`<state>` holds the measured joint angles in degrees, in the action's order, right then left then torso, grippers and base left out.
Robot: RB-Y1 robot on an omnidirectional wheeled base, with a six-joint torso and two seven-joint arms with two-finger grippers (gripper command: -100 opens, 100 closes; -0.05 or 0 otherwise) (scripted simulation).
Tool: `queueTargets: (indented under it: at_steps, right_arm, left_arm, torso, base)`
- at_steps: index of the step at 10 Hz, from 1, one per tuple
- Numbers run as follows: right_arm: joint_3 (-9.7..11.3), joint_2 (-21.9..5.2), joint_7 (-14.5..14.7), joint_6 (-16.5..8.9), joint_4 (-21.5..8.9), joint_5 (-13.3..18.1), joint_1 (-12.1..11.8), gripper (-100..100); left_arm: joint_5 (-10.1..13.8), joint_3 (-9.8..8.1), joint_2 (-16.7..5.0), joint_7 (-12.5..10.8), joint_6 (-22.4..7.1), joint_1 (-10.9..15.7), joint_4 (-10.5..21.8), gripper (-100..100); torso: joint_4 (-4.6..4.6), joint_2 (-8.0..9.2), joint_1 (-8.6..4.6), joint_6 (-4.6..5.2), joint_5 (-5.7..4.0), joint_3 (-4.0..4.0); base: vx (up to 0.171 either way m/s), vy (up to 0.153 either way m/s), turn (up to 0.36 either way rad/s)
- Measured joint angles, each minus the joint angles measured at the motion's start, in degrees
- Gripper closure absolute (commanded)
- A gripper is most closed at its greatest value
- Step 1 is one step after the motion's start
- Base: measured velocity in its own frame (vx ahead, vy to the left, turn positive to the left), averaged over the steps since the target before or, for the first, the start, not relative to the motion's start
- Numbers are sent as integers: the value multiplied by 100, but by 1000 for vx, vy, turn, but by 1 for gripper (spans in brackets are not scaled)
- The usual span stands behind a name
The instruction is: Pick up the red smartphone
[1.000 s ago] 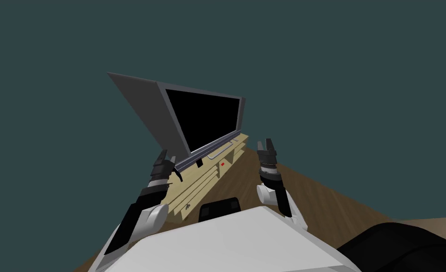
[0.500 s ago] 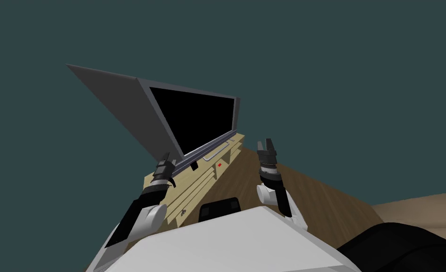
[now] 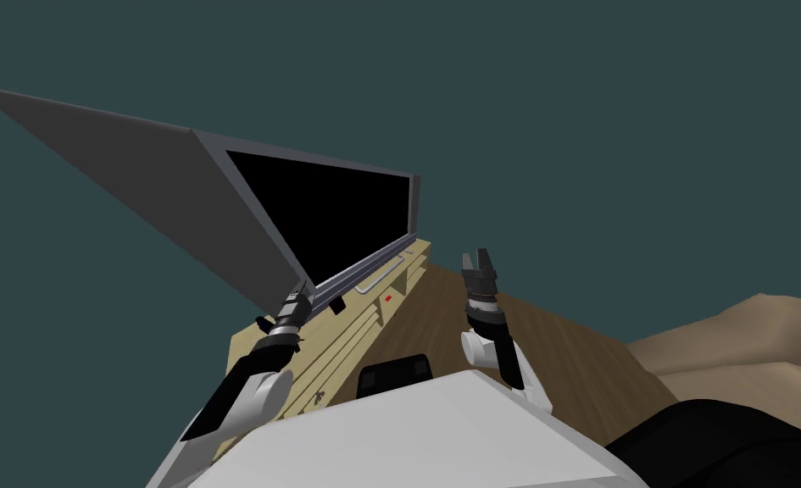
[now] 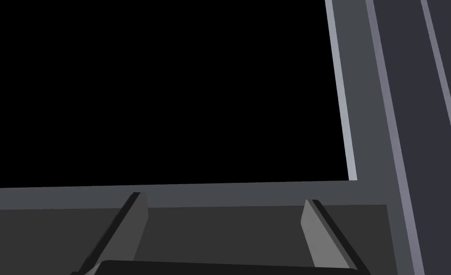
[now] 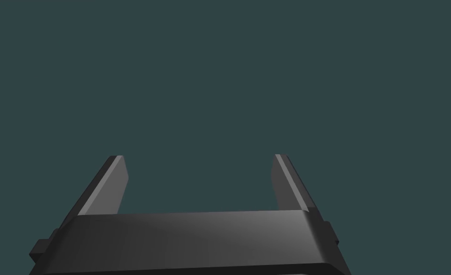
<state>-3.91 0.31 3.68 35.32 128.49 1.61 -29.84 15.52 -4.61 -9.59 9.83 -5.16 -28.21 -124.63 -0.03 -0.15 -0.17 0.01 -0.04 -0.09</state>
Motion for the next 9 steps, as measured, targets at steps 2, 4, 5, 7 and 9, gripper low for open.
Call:
queueTargets:
  at_steps: [2,4,5,7,9]
  right_arm:
    - [0,0,0,0,0,0,0,0]
    - [-1,0,0,0,0,0,-1,0]
    - [0,0,0,0,0,0,0,0]
    - [0,0,0,0,0,0,0,0]
    - [0,0,0,0,0,0,0,0]
  left_arm:
    - [110,-88,-20,86,-309,-19,46,-100]
    - [154,-138,-17,132,-594,11,69,-100]
    - [240,-216,-63,159,-747,17,114,-100]
    - [390,-344,-144,215,-1047,37,209,-100]
    - [464,-403,-95,321,-1361,-9,244,-100]
  torso:
    - [0,-1,0,-1,0,0]
    - [1,9,7,-5,1,5]
    - [1,6,5,0,1,4]
    - [1,3,1,-1,0,2]
    - [0,1,0,-1,0,0]
  base:
    - [51,-38,-152]
    - [28,-23,-110]
    - [38,-22,-115]
    - [49,-36,-162]
    - [51,-32,-156]
